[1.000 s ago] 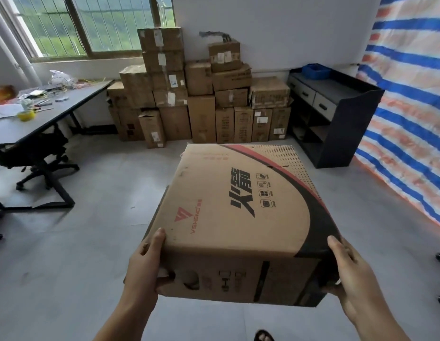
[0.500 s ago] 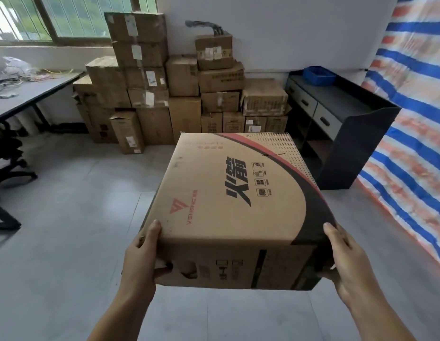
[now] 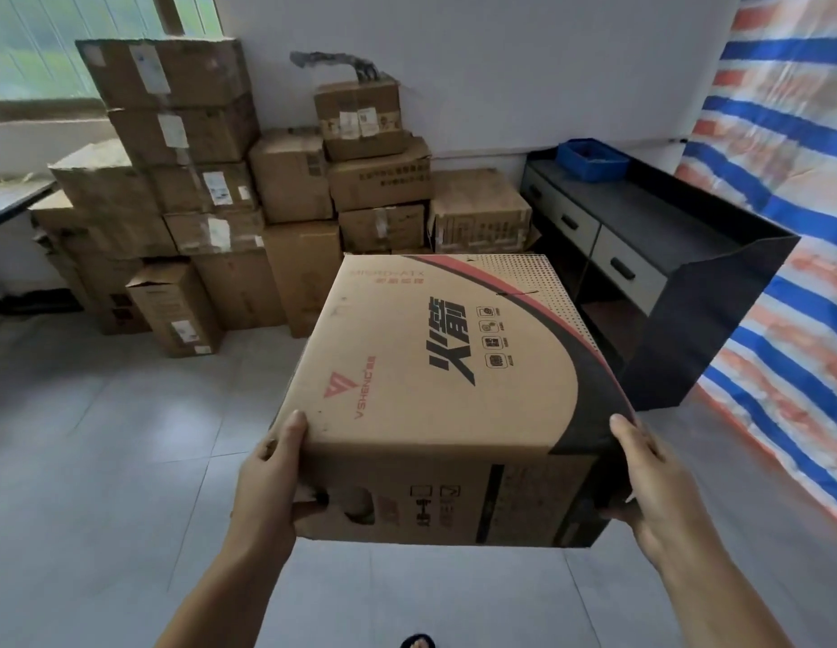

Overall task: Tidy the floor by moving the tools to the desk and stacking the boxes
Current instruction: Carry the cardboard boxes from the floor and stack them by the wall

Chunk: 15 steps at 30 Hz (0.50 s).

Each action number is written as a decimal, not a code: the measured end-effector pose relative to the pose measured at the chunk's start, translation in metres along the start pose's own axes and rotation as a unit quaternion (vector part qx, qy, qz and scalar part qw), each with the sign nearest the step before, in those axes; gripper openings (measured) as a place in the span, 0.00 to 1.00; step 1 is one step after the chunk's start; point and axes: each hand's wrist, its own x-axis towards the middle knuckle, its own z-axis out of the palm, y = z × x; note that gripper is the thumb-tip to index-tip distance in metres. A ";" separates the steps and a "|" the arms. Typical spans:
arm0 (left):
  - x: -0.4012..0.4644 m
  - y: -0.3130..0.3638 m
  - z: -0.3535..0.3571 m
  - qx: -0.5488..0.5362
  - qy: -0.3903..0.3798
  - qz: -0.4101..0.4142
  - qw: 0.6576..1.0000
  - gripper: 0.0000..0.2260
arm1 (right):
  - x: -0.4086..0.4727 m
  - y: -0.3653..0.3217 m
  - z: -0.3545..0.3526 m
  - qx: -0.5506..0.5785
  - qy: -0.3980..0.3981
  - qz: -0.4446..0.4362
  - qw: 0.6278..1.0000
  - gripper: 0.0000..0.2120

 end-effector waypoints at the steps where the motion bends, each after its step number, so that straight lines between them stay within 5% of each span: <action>1: 0.020 0.010 0.013 0.002 -0.005 0.002 1.000 0.12 | 0.018 -0.009 0.012 0.009 0.008 0.005 1.000 0.18; 15: 0.244 0.066 0.223 0.011 -0.028 -0.038 0.999 0.10 | 0.279 -0.098 0.098 0.049 0.051 0.025 0.997 0.17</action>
